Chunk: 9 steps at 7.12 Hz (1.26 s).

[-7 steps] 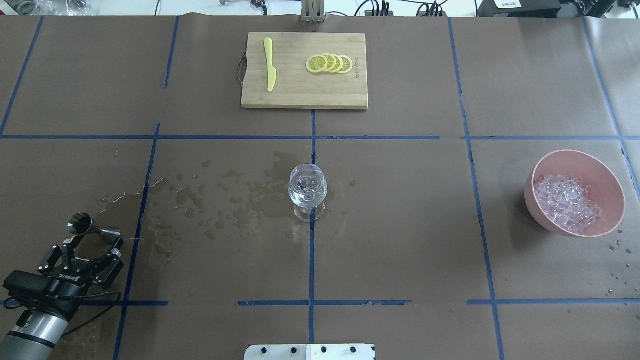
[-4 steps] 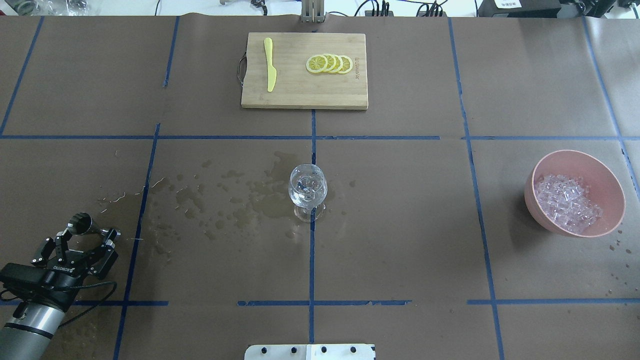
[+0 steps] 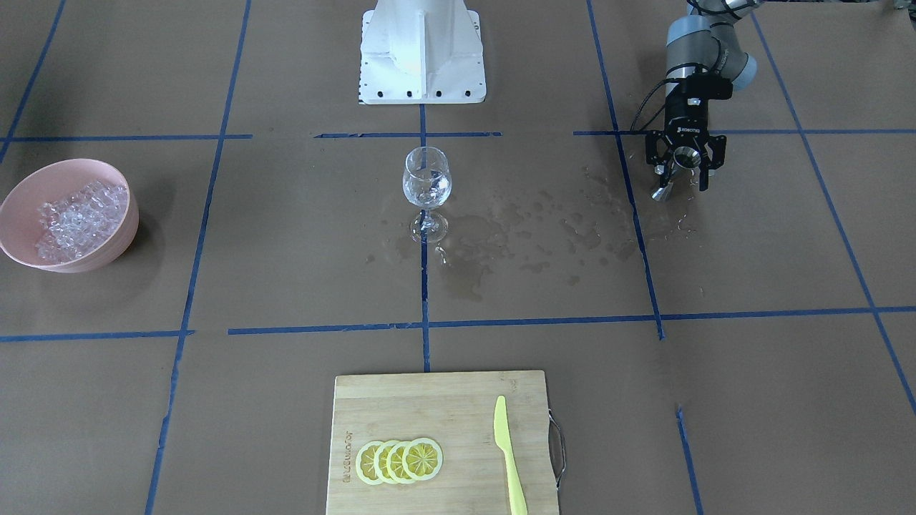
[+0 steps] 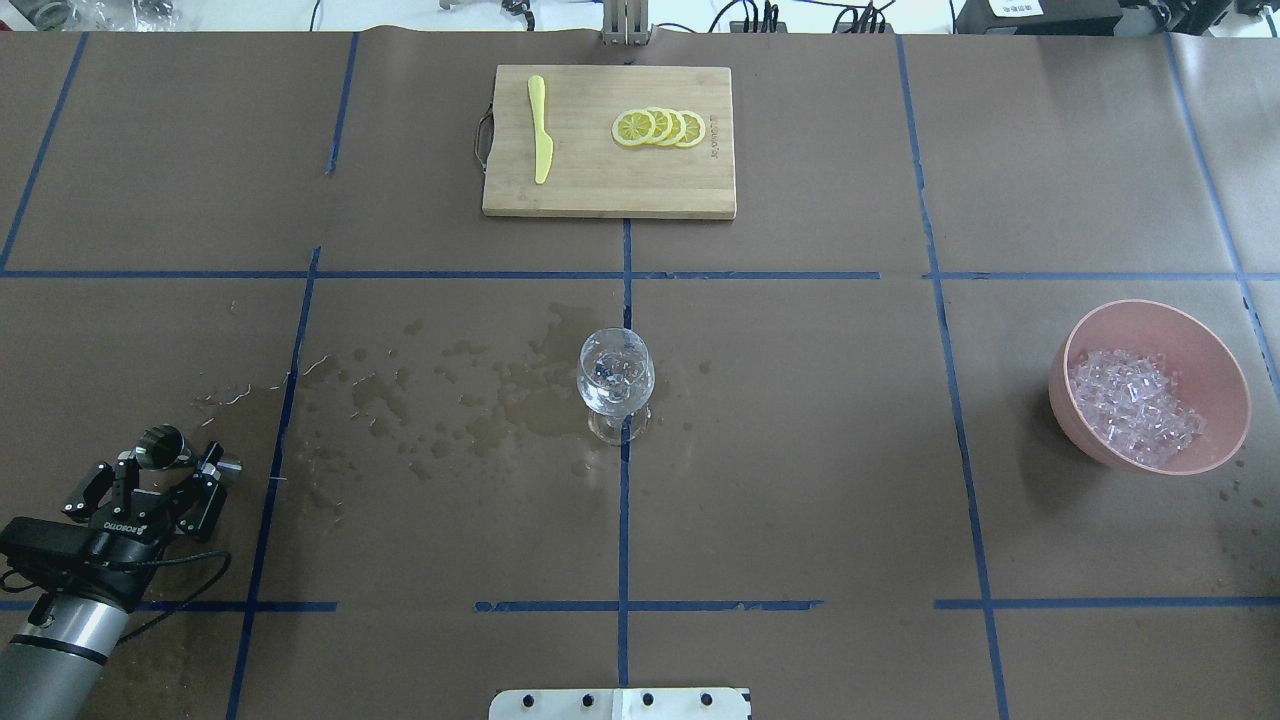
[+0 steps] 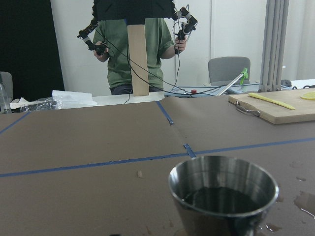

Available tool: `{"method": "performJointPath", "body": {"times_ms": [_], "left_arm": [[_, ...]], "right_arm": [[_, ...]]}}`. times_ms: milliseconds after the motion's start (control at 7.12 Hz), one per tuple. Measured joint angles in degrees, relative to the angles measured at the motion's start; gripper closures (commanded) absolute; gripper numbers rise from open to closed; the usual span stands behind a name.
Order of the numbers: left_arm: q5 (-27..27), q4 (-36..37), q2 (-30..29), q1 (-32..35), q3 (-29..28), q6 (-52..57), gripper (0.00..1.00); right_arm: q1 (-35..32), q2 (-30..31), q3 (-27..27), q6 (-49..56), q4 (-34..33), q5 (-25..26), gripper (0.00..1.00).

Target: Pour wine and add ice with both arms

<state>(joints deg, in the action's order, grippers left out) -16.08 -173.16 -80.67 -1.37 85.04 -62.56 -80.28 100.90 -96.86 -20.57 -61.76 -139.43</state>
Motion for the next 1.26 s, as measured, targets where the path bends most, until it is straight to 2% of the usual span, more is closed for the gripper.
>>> {"method": "performJointPath", "body": {"times_ms": [140, 281, 702, 982, 1263], "left_arm": [[0.0, 0.0, -0.2, 0.0, 0.0, 0.2, 0.83], [0.0, -0.1, -0.4, 0.0, 0.0, 0.4, 1.0], [0.0, -0.3, -1.0, 0.0, 0.8, 1.6, 1.0], [-0.3, -0.7, -1.3, 0.3, 4.8, 4.9, 1.0], [-0.7, -1.4, -4.2, 0.4, 9.4, 12.7, 1.0]], "right_arm": [[0.0, 0.0, 0.0, 0.0, 0.0, 0.0, 0.0], [0.0, 0.0, 0.0, 0.0, 0.0, 0.0, 0.0], [0.0, -0.1, 0.1, 0.0, 0.0, 0.0, 0.0], [0.0, -0.1, 0.0, 0.0, 0.1, -0.2, 0.0], [0.0, -0.1, 0.0, 0.0, 0.2, -0.3, 0.0]]}}
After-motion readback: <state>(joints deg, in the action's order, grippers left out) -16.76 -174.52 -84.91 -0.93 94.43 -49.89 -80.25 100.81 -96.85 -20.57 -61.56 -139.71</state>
